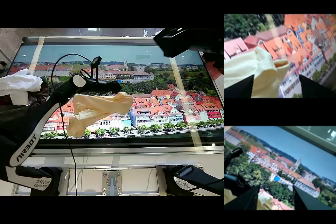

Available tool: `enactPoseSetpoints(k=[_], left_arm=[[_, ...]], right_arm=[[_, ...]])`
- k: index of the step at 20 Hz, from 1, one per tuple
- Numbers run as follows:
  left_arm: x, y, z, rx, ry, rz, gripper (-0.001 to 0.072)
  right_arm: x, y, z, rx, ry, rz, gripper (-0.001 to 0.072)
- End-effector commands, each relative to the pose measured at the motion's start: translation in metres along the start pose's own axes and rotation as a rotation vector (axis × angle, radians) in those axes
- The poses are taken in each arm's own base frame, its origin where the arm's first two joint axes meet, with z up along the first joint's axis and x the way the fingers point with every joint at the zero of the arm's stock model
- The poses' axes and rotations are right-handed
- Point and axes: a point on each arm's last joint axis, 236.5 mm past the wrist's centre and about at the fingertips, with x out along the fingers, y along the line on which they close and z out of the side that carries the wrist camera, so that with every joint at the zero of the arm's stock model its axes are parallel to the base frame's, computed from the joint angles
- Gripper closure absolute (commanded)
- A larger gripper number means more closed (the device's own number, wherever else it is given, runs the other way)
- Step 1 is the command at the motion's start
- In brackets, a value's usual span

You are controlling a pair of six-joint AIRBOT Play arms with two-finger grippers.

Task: Fold the shirts.

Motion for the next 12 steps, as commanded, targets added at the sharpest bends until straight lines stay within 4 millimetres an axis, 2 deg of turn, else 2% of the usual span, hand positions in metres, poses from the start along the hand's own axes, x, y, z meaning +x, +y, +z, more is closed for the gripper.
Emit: enactPoseSetpoints(k=[1,2,3,4,5,7,9,12], left_arm=[[-0.052,0.038,0.069,0.042,-0.183,0.103,0.0058],[-0.084,0.061,0.079,0.048,-0.186,0.150,0.0059],[-0.113,0.082,0.080,0.013,-0.163,0.185,0.0062],[-0.138,0.104,0.072,-0.057,-0.119,0.213,0.0103],[-0.159,0.125,0.054,-0.128,-0.047,0.229,0.0119],[-0.187,0.155,0.002,-0.235,0.116,0.244,0.0119],[-0.198,0.175,-0.045,-0.326,0.178,0.261,0.0119],[-0.190,0.187,-0.127,-0.460,0.254,0.283,0.0119]], right_arm=[[-0.002,-0.035,0.000,0.005,-0.013,-0.094,0.0267],[0.008,-0.047,-0.012,0.020,0.029,-0.118,0.0267],[0.021,-0.056,-0.029,0.038,0.083,-0.129,0.0267],[0.039,-0.062,-0.050,0.059,0.150,-0.128,0.0267],[0.062,-0.062,-0.076,0.085,0.232,-0.104,0.0267],[0.112,-0.043,-0.129,0.138,0.384,-0.006,0.0267],[0.158,-0.018,-0.177,0.197,0.513,0.099,0.0267],[0.207,0.002,-0.231,0.254,0.653,0.179,0.0267]])
